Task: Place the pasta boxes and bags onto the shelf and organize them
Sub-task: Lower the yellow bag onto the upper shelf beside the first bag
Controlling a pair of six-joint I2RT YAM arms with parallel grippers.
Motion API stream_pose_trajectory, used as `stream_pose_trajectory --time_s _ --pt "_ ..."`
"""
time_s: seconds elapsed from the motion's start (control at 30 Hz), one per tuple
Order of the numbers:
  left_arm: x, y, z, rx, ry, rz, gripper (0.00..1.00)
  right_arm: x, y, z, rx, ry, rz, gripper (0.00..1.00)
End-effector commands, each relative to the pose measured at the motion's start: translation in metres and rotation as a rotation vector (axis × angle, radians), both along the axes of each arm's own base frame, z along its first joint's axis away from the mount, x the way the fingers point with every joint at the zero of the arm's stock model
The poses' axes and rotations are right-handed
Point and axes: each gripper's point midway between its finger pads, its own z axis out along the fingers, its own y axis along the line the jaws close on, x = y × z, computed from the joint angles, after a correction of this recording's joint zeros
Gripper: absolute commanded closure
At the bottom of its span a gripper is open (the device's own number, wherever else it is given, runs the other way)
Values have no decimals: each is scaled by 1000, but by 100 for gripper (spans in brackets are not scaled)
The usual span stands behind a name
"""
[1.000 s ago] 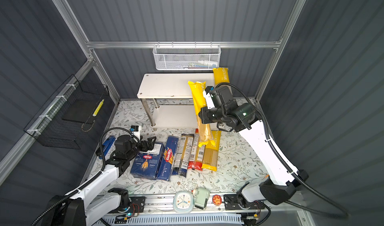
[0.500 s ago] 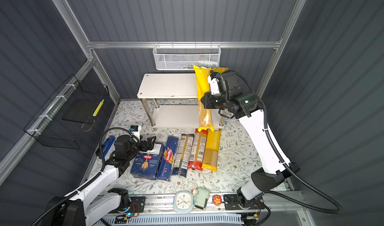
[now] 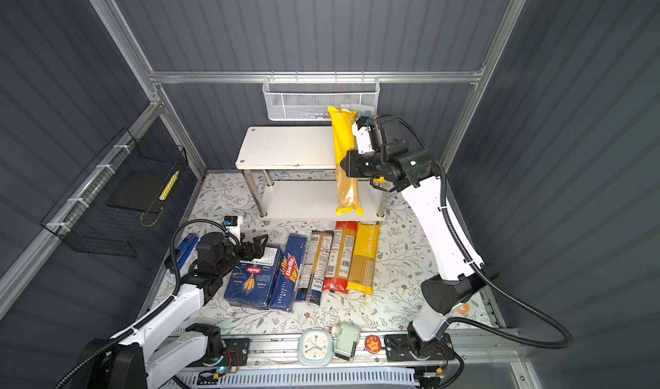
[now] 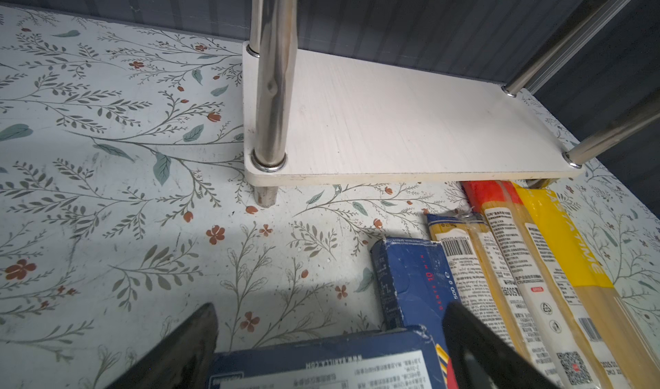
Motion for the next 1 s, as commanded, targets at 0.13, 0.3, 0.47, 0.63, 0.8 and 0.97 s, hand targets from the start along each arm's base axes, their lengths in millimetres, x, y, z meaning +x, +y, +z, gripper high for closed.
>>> stream_pose_trajectory --time_s 0.13,0.3,0.47,0.63,0.8,0.97 --pt "0 -3 8 -19 -7 -6 1 13 -2 65 82 -227 2 84" --pt "0 -4 9 -22 -7 -11 1 24 -8 71 97 -242 -17 84" --pt "0 -3 9 -21 -10 -8 1 35 -7 77 149 -252 -17 83" --pt "0 -3 9 -21 -6 -8 1 45 -6 72 144 -245 -26 79" --pt "0 -3 6 -19 -5 -5 1 57 -14 64 104 -250 -80 79" --pt "1 -4 5 -18 5 -9 1 66 -17 58 90 -251 -112 78"
